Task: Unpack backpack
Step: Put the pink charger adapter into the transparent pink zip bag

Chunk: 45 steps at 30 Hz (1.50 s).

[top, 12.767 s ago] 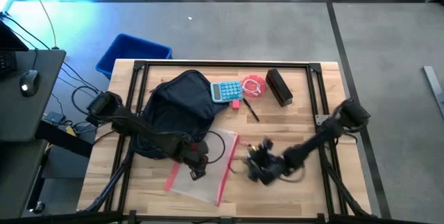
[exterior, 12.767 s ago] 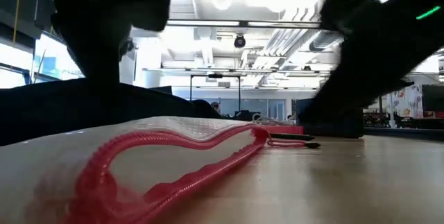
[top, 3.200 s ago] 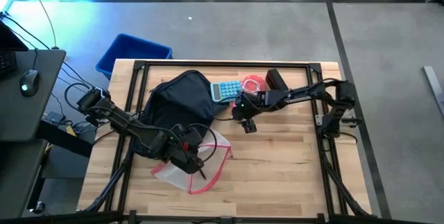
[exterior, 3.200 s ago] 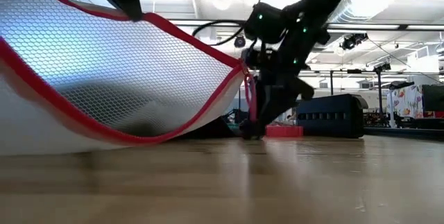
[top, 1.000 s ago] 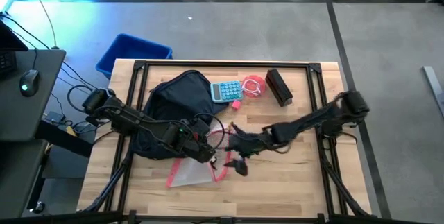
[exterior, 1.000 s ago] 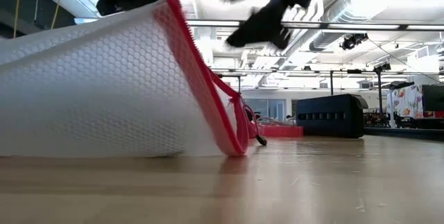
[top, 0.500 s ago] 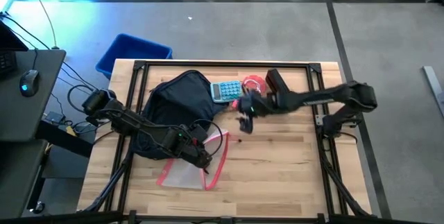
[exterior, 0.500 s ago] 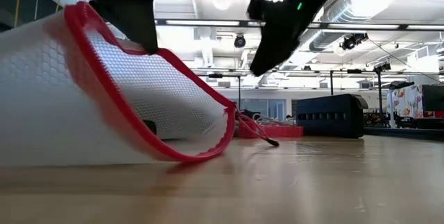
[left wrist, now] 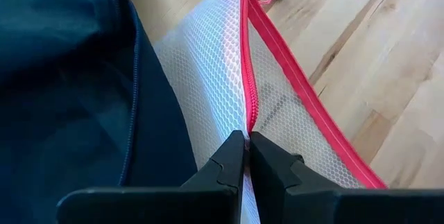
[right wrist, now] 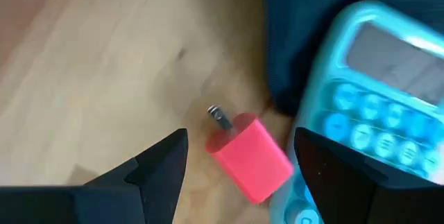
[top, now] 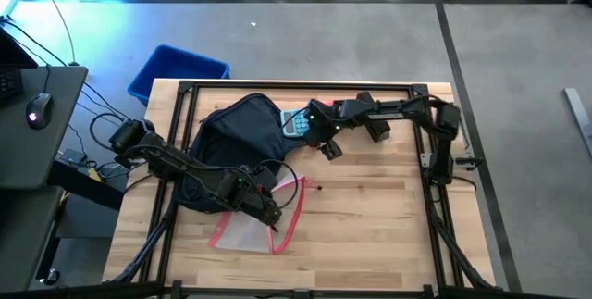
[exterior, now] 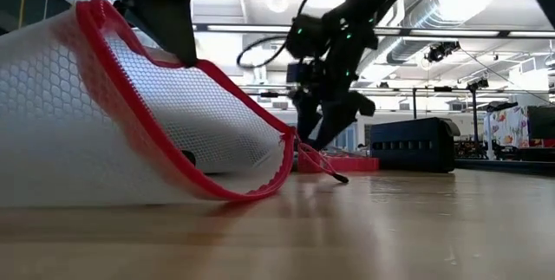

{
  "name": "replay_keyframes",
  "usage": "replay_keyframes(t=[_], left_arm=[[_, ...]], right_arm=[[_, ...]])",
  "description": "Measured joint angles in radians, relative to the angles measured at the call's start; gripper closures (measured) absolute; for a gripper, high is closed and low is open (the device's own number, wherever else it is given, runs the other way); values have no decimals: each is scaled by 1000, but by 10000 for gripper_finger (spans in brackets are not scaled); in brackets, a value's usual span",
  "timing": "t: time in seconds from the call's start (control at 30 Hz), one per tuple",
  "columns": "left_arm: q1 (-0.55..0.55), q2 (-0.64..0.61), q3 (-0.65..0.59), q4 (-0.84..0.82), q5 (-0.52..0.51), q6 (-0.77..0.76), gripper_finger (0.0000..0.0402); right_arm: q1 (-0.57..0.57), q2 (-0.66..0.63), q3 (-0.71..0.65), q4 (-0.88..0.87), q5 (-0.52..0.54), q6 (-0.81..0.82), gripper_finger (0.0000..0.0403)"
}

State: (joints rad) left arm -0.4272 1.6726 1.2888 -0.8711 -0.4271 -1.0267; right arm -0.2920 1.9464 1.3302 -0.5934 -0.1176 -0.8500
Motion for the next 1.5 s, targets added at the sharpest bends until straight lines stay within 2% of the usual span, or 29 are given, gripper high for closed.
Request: replay_keyframes(t=[0.17,0.3,0.4,0.5,0.57,0.73,0.93,1.07,1.2,1.33,1.5], left_arm=[[17,0,0,0,6,0,402],[29,0,0,0,8,-3,402],[35,-1,0,2,8,-16,402],[36,-1,0,4,8,-21,402],[36,-1,0,4,5,-33,402],[36,-1,0,4,-1,-54,402],[36,-1,0,12,-26,-72,402],[36,-1,0,77,-56,-72,402],[40,2,0,210,-85,-33,402],[54,31,0,355,-79,41,402],[73,65,0,478,-31,103,402]], right_arm=[[1,78,36,-28,102,-111,155],[-2,89,37,-70,126,-89,164],[-2,89,37,-101,115,-6,198],[0,88,36,-124,106,157,257],[0,87,37,-147,61,274,282],[22,70,23,-213,-110,480,282],[139,-131,-122,-197,-198,627,282],[284,-291,-251,-63,-201,853,282],[428,-383,-371,217,-169,1173,282],[511,-361,-446,502,-52,1452,282],[522,-254,-454,647,89,1634,282]])
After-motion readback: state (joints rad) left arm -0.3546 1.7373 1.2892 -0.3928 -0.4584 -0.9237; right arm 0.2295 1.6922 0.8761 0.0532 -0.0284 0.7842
